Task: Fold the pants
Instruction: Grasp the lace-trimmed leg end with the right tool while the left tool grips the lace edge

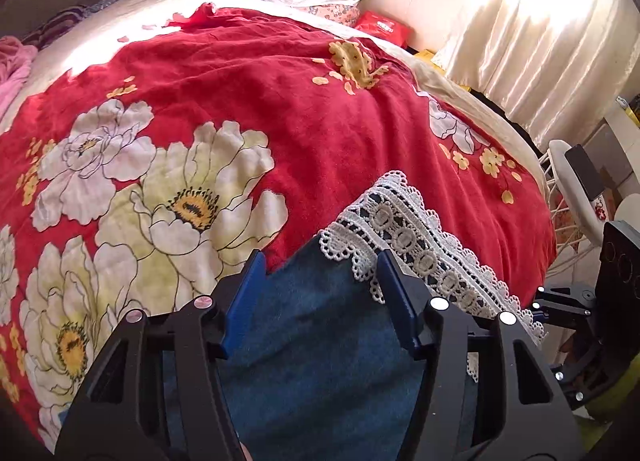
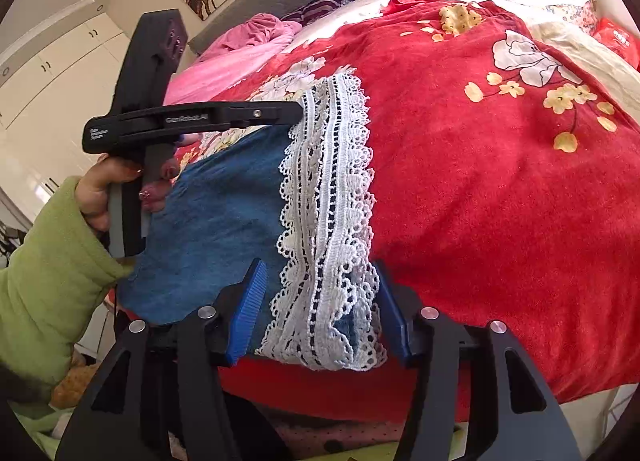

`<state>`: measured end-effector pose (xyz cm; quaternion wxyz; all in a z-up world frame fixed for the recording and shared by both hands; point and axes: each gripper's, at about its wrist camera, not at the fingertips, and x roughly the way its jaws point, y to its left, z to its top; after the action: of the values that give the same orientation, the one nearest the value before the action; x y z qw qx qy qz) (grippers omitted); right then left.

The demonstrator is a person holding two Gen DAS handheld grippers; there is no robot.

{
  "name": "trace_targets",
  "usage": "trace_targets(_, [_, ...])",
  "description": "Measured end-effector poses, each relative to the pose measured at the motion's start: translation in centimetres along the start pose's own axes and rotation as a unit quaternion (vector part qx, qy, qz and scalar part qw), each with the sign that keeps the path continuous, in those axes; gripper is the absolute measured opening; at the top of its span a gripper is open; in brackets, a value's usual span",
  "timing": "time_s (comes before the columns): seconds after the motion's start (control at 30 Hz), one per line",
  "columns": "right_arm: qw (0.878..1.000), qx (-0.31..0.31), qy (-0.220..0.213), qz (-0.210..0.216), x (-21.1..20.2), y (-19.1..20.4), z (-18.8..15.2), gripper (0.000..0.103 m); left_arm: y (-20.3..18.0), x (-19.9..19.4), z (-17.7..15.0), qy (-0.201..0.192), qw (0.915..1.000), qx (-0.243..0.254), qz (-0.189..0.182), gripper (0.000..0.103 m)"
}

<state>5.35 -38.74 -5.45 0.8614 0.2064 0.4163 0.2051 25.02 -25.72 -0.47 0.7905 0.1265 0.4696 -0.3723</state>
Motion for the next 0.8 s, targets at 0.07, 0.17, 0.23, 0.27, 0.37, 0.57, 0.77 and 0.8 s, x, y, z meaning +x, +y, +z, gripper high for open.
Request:
trace_targets(0.07, [1.000, -0.007, 0.001, 0.004, 0.3, 0.0, 0.1, 0.052, -0.1, 0.9, 0.2, 0.007, 0.9997, 0.009, -0.022, 0.046])
trace_targets(0.17, [1.000, -0.010, 0.005, 0.017, 1.1, -0.6, 0.1, 0.052, -0.1, 2.0, 0.5, 0.016, 0.9988, 0.011, -0.044, 0.046])
trace_targets(0.23, [0.999, -0.007, -0.003, 0.033, 1.6, -1.2, 0.1, 0.051, -0.1, 2.6, 0.4, 0.018, 0.9983, 0.013, -0.053, 0.046])
trace_targets(0.27, [0.999, -0.004, -0.005, 0.036, 1.8, -1.4, 0.2, 0.051, 0.0, 2.7, 0.5, 0.017, 0.9980, 0.009, -0.060, 0.046])
trace_targets(0.37, [0.999, -0.001, -0.008, 0.040, 1.7, -1.1, 0.4, 0.050, 0.2, 2.8, 0.3, 0.012, 0.9970, -0.001, -0.077, 0.046])
trace_targets(0.57, [0.999, -0.016, 0.006, 0.040, 1.2, 0.3, 0.5, 0.033, -1.0, 2.4, -0.6, 0.010, 0.9973, 0.016, -0.071, 0.034])
trace_targets(0.77, [0.999, -0.033, 0.018, 0.026, 1.3, 1.1, 1.3, 0.021, 0.3, 1.7, -0.9, -0.018, 0.9968, -0.032, -0.071, 0.015])
trace_targets(0.8, [0.999, -0.040, 0.016, 0.028, 1.0, 1.5, 1.5, 0.018, 0.4, 1.4, -1.0, -0.023, 0.9962, -0.034, -0.077, 0.013])
